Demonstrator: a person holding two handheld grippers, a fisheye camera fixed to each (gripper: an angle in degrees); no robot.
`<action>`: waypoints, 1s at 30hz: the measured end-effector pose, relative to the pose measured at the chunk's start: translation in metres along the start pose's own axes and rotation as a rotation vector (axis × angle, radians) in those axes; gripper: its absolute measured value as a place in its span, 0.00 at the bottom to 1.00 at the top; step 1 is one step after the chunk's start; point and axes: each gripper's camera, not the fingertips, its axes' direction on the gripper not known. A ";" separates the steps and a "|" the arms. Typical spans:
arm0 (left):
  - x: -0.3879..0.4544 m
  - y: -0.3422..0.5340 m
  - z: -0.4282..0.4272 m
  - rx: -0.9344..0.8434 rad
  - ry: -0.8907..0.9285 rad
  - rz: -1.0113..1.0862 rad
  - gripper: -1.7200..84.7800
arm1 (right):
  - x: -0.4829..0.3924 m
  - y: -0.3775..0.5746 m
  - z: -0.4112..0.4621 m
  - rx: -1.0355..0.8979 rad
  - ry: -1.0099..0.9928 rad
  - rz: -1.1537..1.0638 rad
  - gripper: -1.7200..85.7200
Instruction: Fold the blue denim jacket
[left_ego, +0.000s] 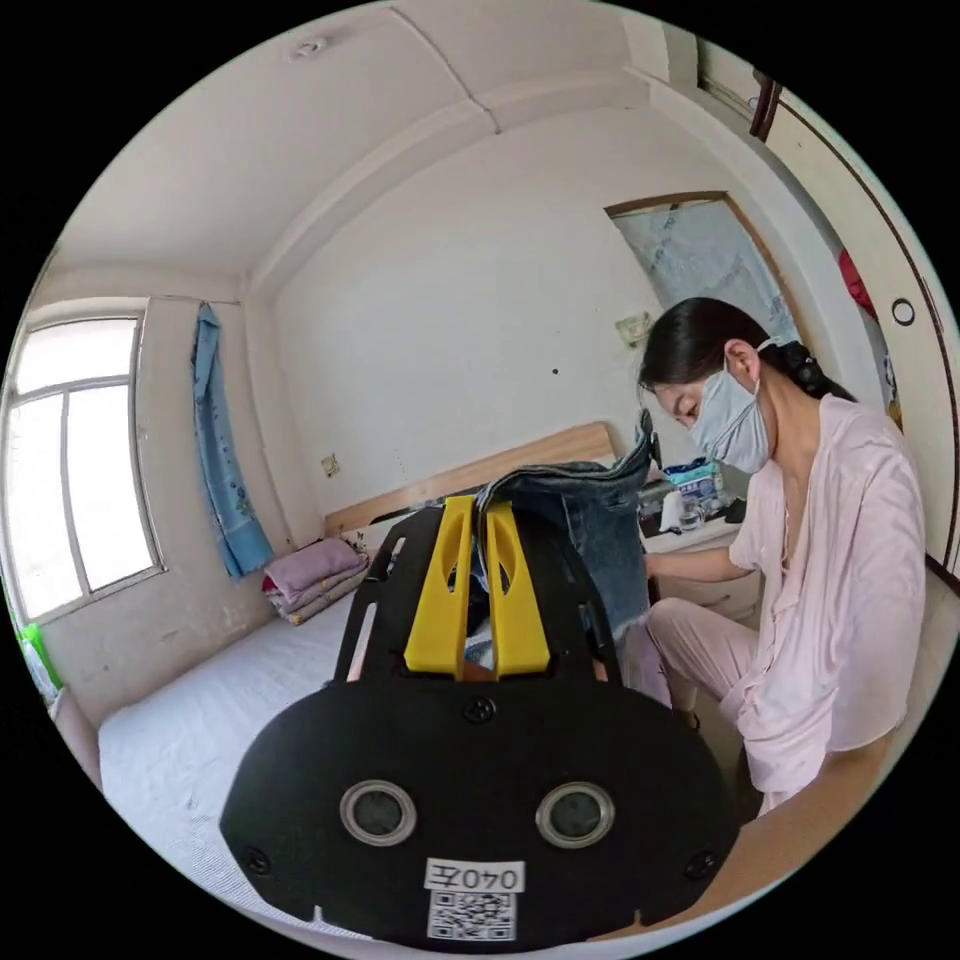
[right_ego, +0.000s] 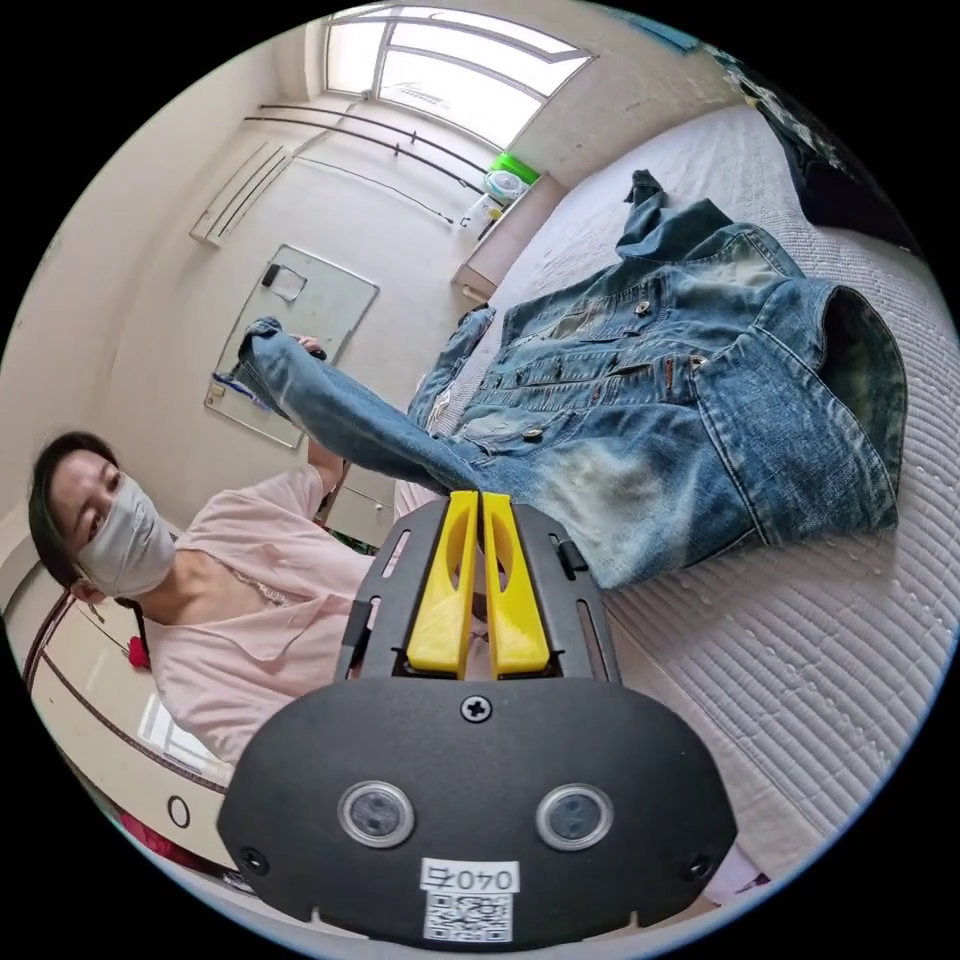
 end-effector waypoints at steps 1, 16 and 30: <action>-0.019 0.018 0.000 0.011 0.028 -0.049 0.01 | 0.002 -0.002 0.001 -0.003 0.018 0.015 0.01; -0.101 0.248 0.092 -0.489 -0.527 -0.791 0.05 | -0.060 -0.015 0.012 -0.089 0.435 0.143 0.14; 0.089 0.228 0.249 -0.964 -0.097 -0.255 0.04 | -0.190 -0.011 0.077 -0.195 0.732 -0.033 0.16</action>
